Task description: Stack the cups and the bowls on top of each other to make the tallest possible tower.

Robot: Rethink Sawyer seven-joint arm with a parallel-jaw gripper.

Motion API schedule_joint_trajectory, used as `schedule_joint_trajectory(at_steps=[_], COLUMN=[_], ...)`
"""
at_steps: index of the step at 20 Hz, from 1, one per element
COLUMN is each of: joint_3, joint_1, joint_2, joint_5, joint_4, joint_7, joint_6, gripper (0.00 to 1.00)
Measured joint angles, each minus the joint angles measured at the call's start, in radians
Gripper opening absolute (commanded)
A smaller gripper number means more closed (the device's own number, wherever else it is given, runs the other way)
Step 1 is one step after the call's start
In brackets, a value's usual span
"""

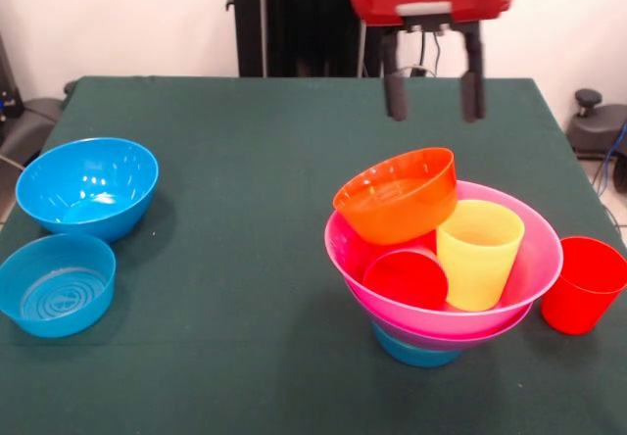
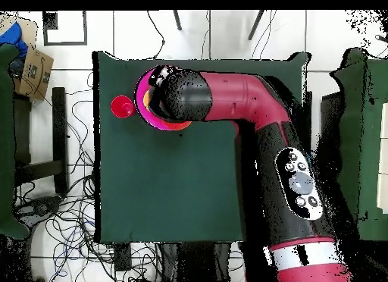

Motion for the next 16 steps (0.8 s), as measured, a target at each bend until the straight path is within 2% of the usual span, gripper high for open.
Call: schedule_joint_trajectory(at_steps=[7, 16], joint_3=[-0.016, -0.032], joint_1=[0.058, 0.087], joint_2=[0.003, 0.023], joint_5=[0.011, 0.011], joint_4=[-0.050, -0.134], joint_7=[0.000, 0.000], joint_6=[0.022, 0.036], gripper=[1.00, 1.00])
